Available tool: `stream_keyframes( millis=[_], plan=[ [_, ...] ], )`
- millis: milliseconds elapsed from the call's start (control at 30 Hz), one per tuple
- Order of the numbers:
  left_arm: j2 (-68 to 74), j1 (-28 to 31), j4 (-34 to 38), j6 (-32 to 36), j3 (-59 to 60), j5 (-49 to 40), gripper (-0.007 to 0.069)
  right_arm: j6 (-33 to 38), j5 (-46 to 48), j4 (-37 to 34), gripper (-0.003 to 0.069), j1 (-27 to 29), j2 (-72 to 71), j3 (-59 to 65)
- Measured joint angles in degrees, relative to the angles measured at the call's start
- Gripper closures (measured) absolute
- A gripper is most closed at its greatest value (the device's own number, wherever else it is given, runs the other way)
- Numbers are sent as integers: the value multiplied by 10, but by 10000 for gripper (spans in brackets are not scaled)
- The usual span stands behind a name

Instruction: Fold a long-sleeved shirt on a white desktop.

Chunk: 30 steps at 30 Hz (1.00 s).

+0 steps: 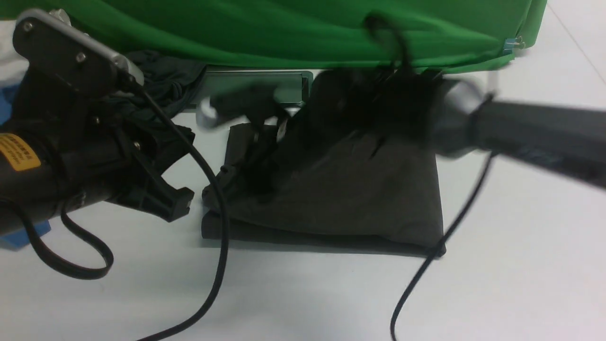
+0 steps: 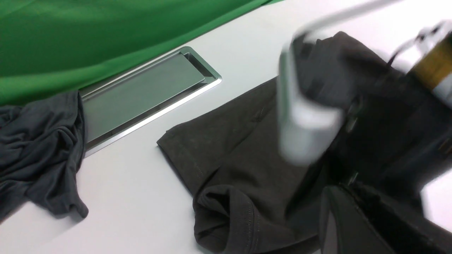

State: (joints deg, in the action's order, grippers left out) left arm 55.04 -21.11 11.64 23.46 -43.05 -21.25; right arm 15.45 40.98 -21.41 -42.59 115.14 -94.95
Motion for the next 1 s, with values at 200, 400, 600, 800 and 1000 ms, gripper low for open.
stream_keyframes(
  millis=[200, 400, 600, 800, 1000],
  plan=[
    [7, 0, 11, 1, 0, -20, 608, -61, 34, 104, 624, 93, -45, -3],
    [136, 0, 80, 31, -59, -26, 608, -97, 56, 129, 619, 229, -44, 24],
    [331, 0, 87, 57, -168, -34, 608, -93, 49, 108, 619, 257, -38, 71],
    [462, 2, -35, -17, -227, -108, 608, -62, 27, 64, 619, 236, -23, 96],
    [480, 32, -111, -74, -229, -170, 608, -58, 6, 57, 619, 230, -9, 98]
  ],
)
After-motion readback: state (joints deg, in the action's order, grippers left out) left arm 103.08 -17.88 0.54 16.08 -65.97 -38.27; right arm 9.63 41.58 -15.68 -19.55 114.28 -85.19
